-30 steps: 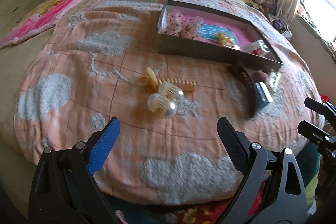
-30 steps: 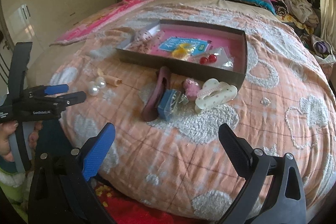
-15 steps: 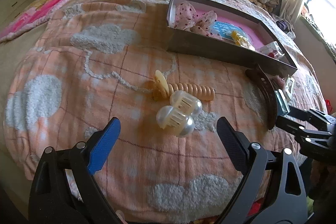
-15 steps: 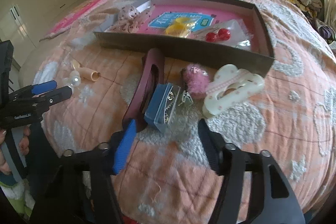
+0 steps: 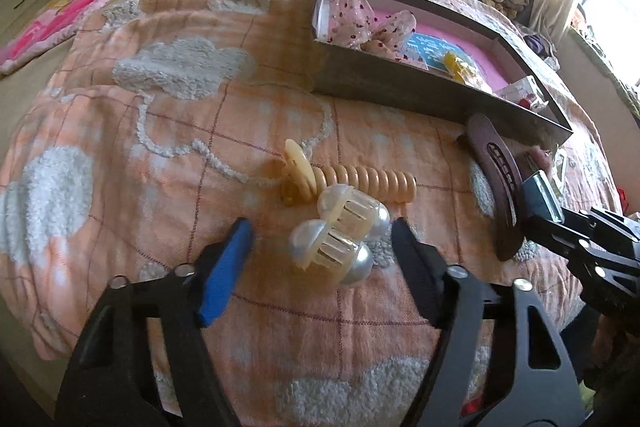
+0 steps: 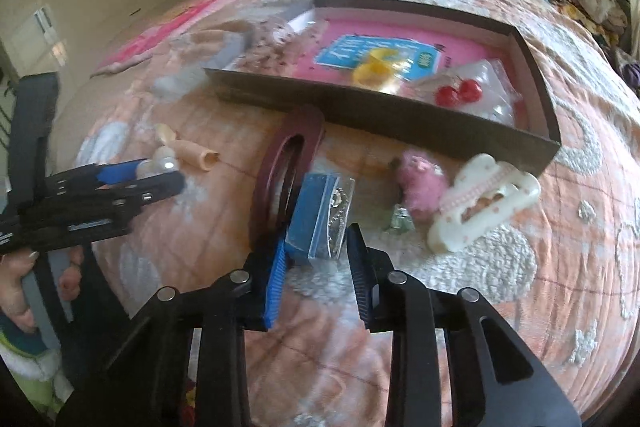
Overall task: Organize jewelry
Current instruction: 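Grasp the white pearl earrings with the left tool while the right tool grasps the blue earring box, then carry the pearl earrings over the box with the left tool while the right tool carries the blue box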
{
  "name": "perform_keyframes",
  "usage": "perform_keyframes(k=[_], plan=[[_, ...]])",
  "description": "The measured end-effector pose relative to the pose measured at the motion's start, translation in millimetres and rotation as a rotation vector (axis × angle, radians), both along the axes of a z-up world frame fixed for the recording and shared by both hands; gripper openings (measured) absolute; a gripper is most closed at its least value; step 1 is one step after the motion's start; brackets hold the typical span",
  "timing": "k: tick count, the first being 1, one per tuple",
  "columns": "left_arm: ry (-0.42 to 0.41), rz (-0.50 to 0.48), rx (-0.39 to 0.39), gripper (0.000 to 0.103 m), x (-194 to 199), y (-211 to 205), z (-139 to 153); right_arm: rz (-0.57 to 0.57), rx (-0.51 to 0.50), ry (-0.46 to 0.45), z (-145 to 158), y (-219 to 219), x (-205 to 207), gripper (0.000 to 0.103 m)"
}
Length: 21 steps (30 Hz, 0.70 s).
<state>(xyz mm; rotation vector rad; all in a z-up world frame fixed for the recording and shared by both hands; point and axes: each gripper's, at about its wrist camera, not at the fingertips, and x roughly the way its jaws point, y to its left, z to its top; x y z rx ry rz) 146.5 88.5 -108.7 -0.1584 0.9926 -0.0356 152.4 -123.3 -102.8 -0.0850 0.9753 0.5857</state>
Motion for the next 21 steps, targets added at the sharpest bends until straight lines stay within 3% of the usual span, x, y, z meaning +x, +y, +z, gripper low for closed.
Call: perform_keyframes(k=[3,10,21], plan=[[0.000,-0.015,-0.012,0.035,0.1,-1.7,0.5,0.030,0.013,-0.007,6.8,6.8,-5.7,0.027],[-0.009,-0.025,-0.043,0.035,-10.1,-3.7,11.5,0.084,0.056,-0.041,30.2,16.8,-18.2,0.027],[-0.114,-0.022,-0.046,0.035,-25.1,-7.4,65.6,0.097,0.110,-0.091,64.5,9.8,-23.3,0.025]])
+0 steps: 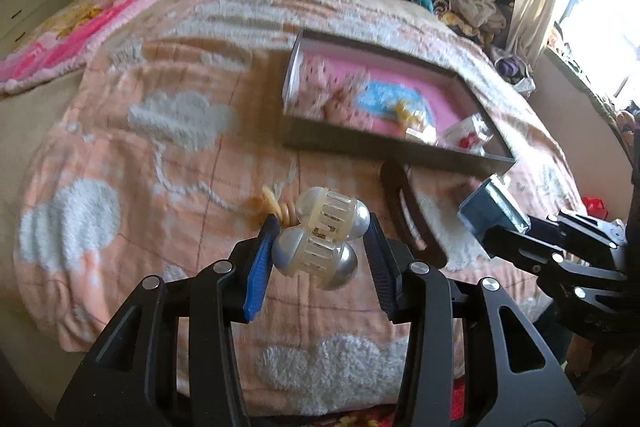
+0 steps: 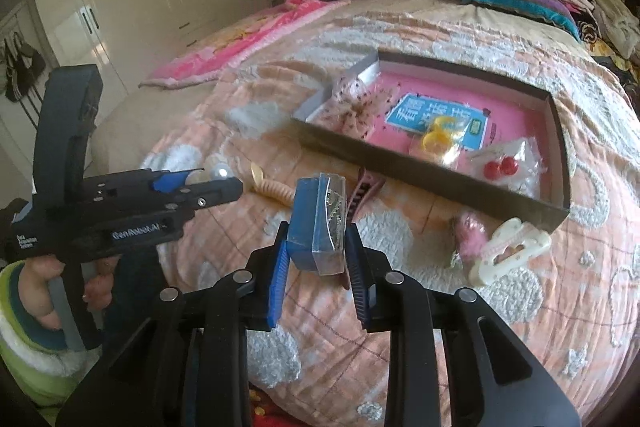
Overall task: Organize jewelry
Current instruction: 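Carry the pearl earrings over the box with the left tool while the right tool carries the blue box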
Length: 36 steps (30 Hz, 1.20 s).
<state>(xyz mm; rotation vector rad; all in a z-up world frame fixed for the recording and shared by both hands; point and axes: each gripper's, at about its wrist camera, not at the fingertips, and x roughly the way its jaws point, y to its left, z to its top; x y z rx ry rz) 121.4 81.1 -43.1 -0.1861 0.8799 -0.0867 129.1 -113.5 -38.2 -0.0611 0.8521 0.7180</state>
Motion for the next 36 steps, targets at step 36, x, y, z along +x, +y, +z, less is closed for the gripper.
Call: perform_keyframes(k=[36], plan=[[-0.084,-0.142,0.079,0.035,109.4,-84.2,55.6,-0.298,0.081,-0.124,58.7,-119.5,87.6,0.024]])
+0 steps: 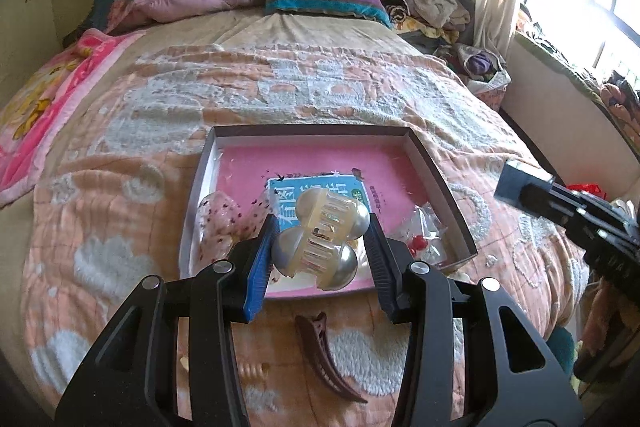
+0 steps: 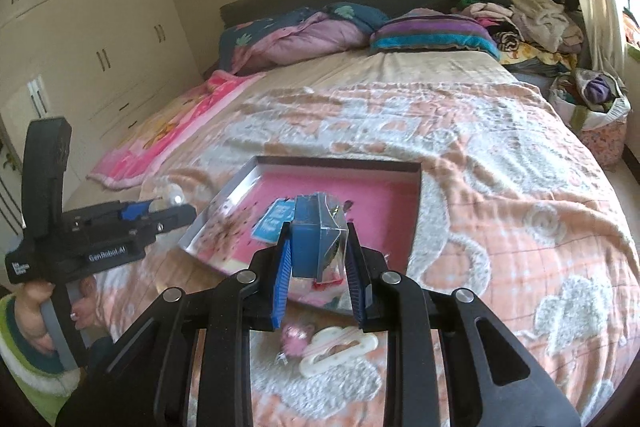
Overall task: Organize jewelry
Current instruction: 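Carry the pearl earrings over the box with the left tool while the right tool carries the blue box, then open both tools to drop the pearl earrings and blue box into the box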
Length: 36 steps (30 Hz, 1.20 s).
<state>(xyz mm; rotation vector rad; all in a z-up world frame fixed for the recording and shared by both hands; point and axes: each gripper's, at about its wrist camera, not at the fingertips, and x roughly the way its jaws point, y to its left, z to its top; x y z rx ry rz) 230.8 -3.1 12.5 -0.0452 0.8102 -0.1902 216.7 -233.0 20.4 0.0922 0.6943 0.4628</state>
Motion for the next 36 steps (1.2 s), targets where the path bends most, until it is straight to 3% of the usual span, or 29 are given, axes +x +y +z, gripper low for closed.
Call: perform_keyframes(k=[12,21,25,36], plan=[[0.078,0.001,0.009,0.035,36.8,-3.5,-36.1,-0.044,-0.028,0.016,-7.9,-9.8,38.4,0.024],[0.123,0.022,0.024,0.036,49.8,4.0,-62.1,-0.035,-0.057,0.083,-37.5,6.1,66.5,0.024],[0.109,0.032,0.047,0.050,46.8,9.7,-63.5,-0.027,-0.070,0.121,-55.7,18.0,78.3,0.024],[0.104,0.104,0.001,0.069,30.6,36.8,-59.6,0.024,-0.097,0.209,-93.7,53.3,87.7,0.025]])
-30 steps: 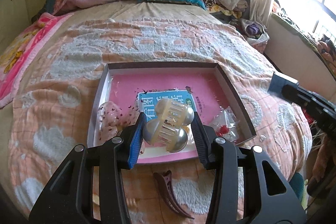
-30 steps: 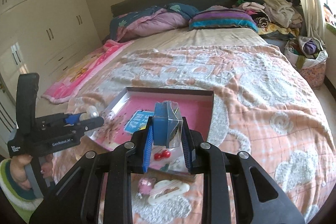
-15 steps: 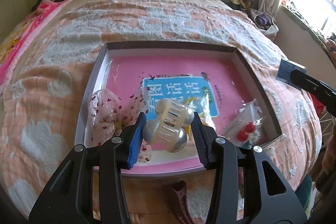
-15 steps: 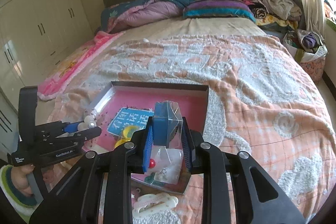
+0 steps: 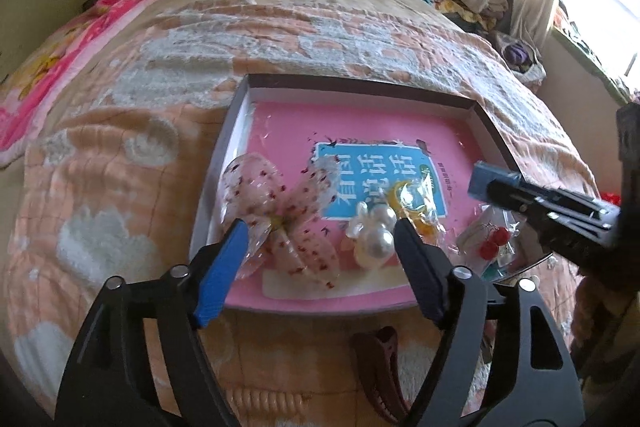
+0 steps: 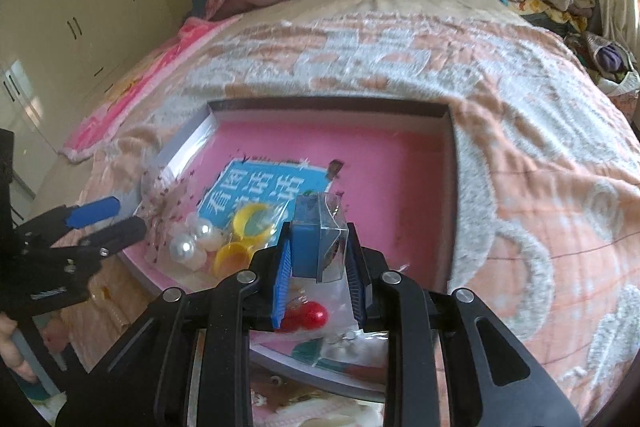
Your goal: Organize jewelry
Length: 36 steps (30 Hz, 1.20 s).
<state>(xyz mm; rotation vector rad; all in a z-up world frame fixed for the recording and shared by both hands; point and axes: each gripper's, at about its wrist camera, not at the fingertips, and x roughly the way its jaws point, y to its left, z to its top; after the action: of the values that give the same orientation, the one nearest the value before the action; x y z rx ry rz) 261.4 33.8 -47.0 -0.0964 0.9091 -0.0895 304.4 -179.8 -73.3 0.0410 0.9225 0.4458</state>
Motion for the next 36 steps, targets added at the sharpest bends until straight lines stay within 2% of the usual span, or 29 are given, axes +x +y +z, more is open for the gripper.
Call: perform_keyframes(k=[4,6,8,13,15,17,20,22,25,27,28,29,36], plan=[[0.003,0.011,-0.006,0.070,-10.1,5.5,2.4,0.017,0.011,0.009,-1.6,6.4,-7.4,0.025],[0.001,0.014,-0.003,0.070,-14.1,6.1,3.8,0.025,0.016,0.009,0.3,8.2,-11.7,0.029],[-0.004,0.019,-0.004,0.070,-18.6,8.0,6.0,0.027,0.020,-0.002,4.5,8.6,-17.2,0.040],[-0.013,0.036,-0.023,0.071,-26.7,12.4,12.4,0.024,0.039,-0.020,16.4,4.9,-31.0,0.053],[-0.018,0.037,-0.029,0.071,-30.0,12.1,15.6,0.016,0.039,-0.044,24.8,1.5,-39.4,0.061],[-0.024,0.036,-0.029,0.071,-33.4,11.0,18.9,0.001,0.040,-0.073,33.7,-3.2,-47.6,0.076],[-0.038,0.035,-0.032,0.073,-40.4,8.4,25.8,-0.013,0.041,-0.114,48.6,-10.4,-58.9,0.084],[-0.049,0.033,-0.035,0.077,-45.3,6.2,31.2,-0.021,0.042,-0.141,57.7,-14.4,-66.4,0.086],[-0.063,0.027,-0.050,0.077,-53.1,4.4,39.1,-0.026,0.042,-0.178,70.9,-20.5,-77.7,0.087],[-0.076,0.026,-0.048,0.085,-58.3,2.1,45.1,-0.032,0.047,-0.195,78.7,-24.1,-85.5,0.089],[-0.082,0.027,-0.045,0.090,-60.4,1.4,47.1,-0.034,0.051,-0.203,82.4,-25.4,-88.6,0.094],[-0.094,0.028,-0.043,0.090,-64.2,0.3,51.4,-0.040,0.056,-0.219,87.0,-27.6,-93.4,0.097],[-0.134,0.029,-0.045,0.093,-80.5,-2.7,70.1,-0.046,0.066,-0.271,110.8,-35.3,-116.7,0.097]])
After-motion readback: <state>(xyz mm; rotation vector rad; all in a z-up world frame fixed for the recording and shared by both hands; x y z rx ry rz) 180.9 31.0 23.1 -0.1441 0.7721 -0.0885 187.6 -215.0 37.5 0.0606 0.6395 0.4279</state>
